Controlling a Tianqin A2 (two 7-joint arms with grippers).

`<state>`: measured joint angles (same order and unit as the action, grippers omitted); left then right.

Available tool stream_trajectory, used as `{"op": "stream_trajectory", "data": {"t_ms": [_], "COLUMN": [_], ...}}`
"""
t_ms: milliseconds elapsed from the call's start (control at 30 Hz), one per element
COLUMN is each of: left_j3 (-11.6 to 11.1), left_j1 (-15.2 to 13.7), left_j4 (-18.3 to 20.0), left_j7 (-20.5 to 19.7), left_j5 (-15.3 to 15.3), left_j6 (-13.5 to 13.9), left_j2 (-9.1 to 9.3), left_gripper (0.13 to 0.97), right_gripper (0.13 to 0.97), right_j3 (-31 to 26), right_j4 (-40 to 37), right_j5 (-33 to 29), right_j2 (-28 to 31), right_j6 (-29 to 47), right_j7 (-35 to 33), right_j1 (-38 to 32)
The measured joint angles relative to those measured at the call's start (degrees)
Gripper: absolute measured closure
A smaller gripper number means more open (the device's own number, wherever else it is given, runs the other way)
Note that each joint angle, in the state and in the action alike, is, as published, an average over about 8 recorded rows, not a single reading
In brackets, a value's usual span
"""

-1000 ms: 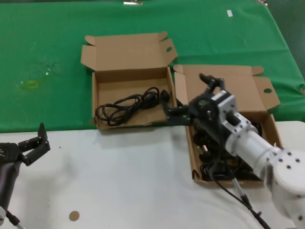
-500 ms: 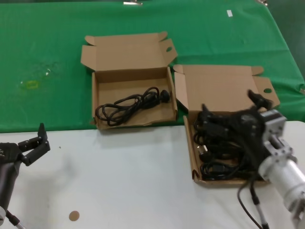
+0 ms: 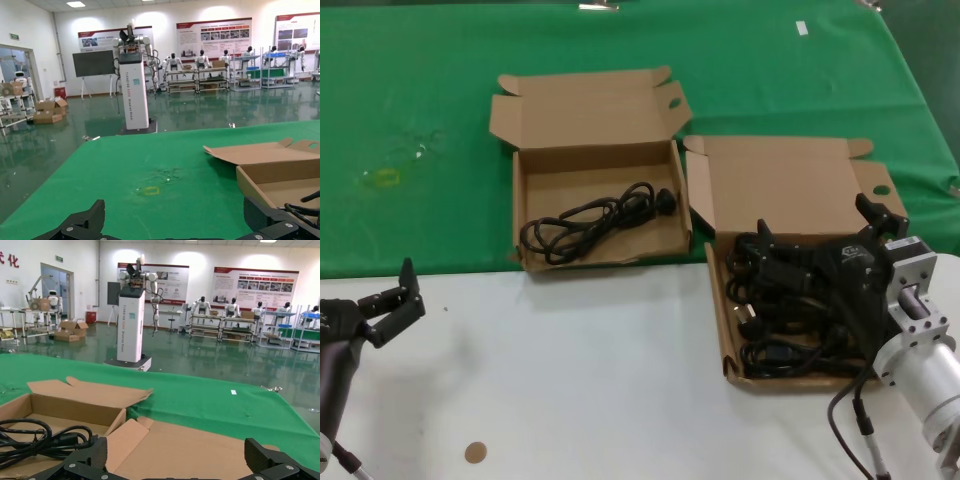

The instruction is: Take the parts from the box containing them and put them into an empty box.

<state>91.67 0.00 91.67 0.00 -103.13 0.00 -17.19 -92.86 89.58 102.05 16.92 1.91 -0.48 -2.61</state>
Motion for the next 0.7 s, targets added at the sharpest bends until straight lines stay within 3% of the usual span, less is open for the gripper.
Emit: {"op": "stream_trajectory", "data": {"t_ms": [700], "left_j3": [0.0], "left_j1": [0.0], "left_j4": [0.0], "left_j7": [0.0], "left_j5": [0.0], "left_j6": [0.0], "left_j2": [0.0], "left_gripper": [0.132], "right_gripper": [0.129], "right_j3": [0.0], "right_j4": [0.0], "right_j5": [0.0], "right_j2": [0.0], "right_j6": [0.0], "right_j7": [0.0], "right_j1": [0.0]}}
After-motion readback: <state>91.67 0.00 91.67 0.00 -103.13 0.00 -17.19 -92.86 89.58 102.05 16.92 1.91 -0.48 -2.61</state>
